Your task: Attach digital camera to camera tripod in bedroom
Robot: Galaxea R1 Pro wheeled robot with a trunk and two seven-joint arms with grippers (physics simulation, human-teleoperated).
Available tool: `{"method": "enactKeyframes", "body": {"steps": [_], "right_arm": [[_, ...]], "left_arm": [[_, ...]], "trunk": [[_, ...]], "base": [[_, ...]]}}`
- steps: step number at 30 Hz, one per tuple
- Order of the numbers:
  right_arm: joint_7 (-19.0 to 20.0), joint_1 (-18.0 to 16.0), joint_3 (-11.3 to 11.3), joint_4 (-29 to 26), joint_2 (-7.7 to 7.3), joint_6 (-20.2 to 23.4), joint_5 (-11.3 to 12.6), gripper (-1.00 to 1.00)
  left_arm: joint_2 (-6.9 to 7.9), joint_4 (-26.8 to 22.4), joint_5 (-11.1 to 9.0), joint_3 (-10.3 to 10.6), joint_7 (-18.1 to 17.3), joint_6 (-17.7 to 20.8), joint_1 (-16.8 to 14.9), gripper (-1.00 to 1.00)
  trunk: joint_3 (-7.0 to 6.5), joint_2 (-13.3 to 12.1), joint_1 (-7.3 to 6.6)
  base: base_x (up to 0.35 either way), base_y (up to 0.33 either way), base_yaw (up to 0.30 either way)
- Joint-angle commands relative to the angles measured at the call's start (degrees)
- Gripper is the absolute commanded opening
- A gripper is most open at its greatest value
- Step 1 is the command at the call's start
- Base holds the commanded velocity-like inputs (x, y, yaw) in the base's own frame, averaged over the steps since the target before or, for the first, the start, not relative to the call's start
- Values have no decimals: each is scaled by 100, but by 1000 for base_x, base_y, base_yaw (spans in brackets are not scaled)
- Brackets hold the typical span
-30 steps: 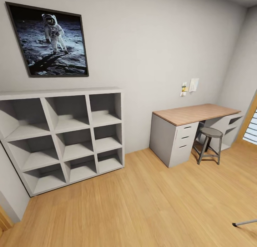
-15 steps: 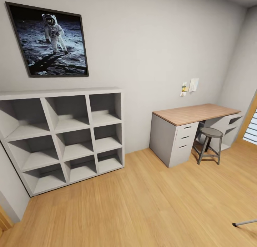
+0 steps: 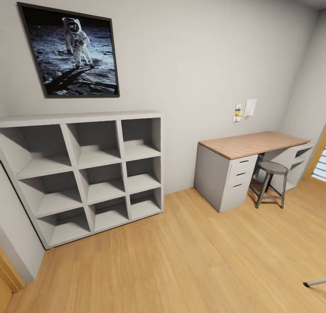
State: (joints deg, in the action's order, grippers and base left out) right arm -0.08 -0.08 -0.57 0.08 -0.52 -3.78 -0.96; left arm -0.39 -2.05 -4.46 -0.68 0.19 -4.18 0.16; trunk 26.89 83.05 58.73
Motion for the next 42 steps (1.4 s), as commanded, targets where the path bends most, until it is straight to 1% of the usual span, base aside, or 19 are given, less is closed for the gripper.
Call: {"method": "enactKeyframes", "body": {"steps": [1,11,42], "right_arm": [[-1,-1,-4,1,-1,-17,-10,100],[-1,-1,-4,1,-1,-17,-10,100],[-19,-1,3,1,14,-20,-4,100]], "left_arm": [[-2,-6,-46,-2,3,-9,2,100],[-2,-6,-46,-2,1,-13,2,100],[-3,-6,-46,-2,7,-13,2,100]], "trunk": [[4,3,0],[4,3,0],[4,3,0]], "base": [[0,312,0],[0,281,0],[0,8,-7]]}}
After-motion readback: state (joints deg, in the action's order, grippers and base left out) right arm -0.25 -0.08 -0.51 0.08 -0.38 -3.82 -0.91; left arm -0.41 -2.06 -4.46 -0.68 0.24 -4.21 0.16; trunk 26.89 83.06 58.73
